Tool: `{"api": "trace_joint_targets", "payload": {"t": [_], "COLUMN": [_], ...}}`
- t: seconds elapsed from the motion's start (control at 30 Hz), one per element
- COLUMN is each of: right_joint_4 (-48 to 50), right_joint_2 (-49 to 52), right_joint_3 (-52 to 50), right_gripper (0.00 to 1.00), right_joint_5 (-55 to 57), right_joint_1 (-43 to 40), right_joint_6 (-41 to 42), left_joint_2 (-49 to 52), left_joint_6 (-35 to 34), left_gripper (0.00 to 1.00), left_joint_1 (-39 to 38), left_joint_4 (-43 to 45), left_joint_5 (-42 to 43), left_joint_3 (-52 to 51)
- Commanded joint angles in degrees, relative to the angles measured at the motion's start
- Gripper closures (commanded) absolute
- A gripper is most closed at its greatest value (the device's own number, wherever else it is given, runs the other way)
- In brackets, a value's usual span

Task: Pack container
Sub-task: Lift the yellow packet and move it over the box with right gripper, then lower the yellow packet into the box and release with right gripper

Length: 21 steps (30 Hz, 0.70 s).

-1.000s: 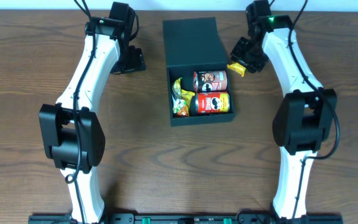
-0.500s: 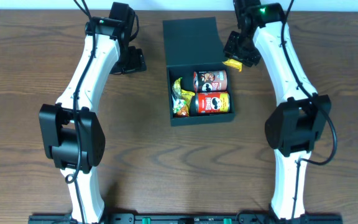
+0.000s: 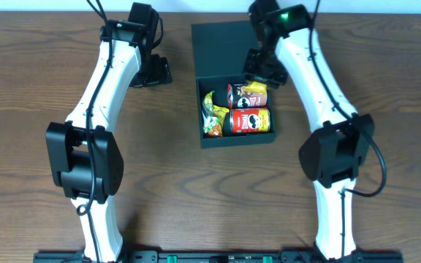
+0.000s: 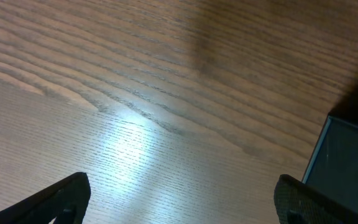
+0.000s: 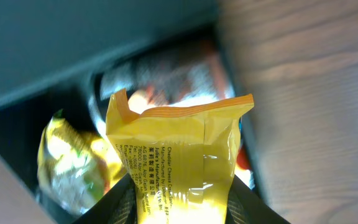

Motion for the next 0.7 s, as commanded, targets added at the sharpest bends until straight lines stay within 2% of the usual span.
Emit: {"api": "trace_joint_targets", "payload": {"t": [0.0,0.33,0.5,0.67], "right_joint_4": [-0.83,-1.05,3.3,5.33], "right_joint_2": [0.66,0.66,0.68,0.68], "right_joint_3": [1.44,1.44,1.36,1.27], "right_gripper": [0.62,0.59,0.53,0.54], "right_joint_5": [-1.44,-1.68,-1.7,-0.9], "right_joint_1": [2.67,8.55,9.94,10.27], "right_joint_6": [-1.75,-3.39,-5.97,-6.73], "left_joint_2": [-0.22,-0.2,-0.22,-0.22], "left_joint_6": [0.96,0.98,0.98,1.01], "left_gripper": [0.05,0.05,0.04,0.05], "left_joint_1": [0.07,0.07,0.07,0.07], "left_joint_4": [-0.24,-0.2,-0.17,-0.15], "left_joint_5": [0.04,0.04,0.04,0.0], "left_joint_3": [0.61,0.61,0.61,0.61]}}
